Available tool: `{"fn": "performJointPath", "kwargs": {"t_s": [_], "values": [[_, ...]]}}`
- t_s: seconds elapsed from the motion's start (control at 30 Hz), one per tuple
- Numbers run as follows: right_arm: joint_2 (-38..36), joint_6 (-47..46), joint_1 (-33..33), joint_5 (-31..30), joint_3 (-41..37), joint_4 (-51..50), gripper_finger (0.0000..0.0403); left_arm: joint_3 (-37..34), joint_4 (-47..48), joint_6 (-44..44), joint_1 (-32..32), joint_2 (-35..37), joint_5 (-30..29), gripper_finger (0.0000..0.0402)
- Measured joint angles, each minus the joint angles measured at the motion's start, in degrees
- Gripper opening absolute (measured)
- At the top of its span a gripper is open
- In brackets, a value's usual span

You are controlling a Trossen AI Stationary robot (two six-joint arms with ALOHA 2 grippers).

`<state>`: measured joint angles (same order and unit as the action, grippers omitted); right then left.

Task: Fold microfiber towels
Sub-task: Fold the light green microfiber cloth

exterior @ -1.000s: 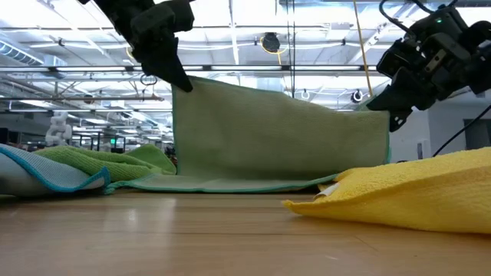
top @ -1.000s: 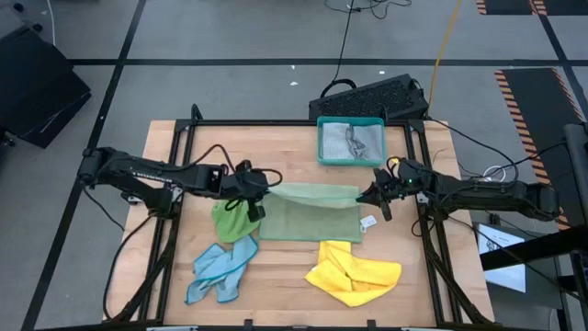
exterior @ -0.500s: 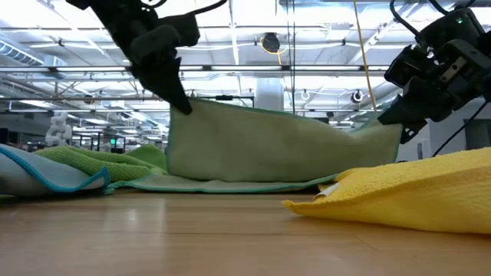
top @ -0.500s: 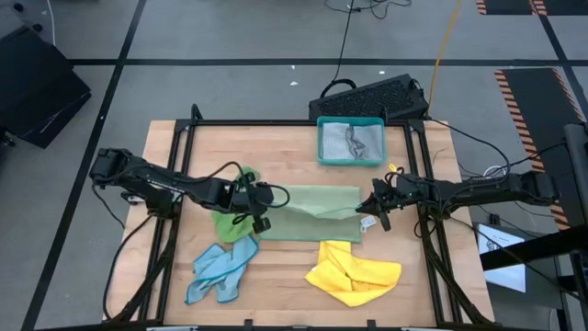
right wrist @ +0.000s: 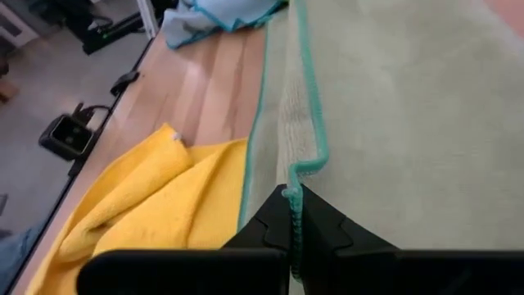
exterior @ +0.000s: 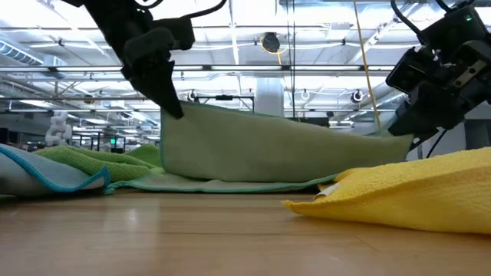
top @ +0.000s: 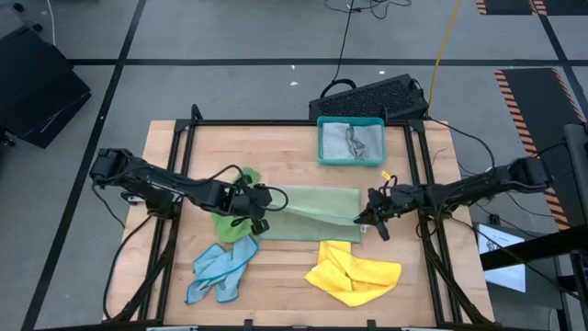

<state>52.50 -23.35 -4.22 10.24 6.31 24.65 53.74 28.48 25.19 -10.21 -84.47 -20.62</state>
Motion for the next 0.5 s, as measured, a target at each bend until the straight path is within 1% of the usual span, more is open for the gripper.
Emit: {"fn": "performJointPath", "kwargs": {"t_s": [0.13,0.27,0.4,0.5], "values": [[2.83,-0.65,-1.21,-0.37,0.00,1.66,0.0000,0.00,-0.04,0.45,-0.42,-1.77,0.10,0.0004],[5.86,-1.49,-2.24,-2.62,0.00,3.68,0.0000,0.00,-0.20,1.10,-0.49,-3.53,0.61,0.0009],[8.30,-1.77,-3.41,-2.73,0.00,5.74,0.0000,0.00,-0.43,1.10,-0.47,-3.76,0.65,0.0004],[9.72,-2.91,-4.33,-2.75,0.00,6.93,0.0002,0.00,-0.40,1.09,-0.47,-3.76,0.74,0.0008]]}}
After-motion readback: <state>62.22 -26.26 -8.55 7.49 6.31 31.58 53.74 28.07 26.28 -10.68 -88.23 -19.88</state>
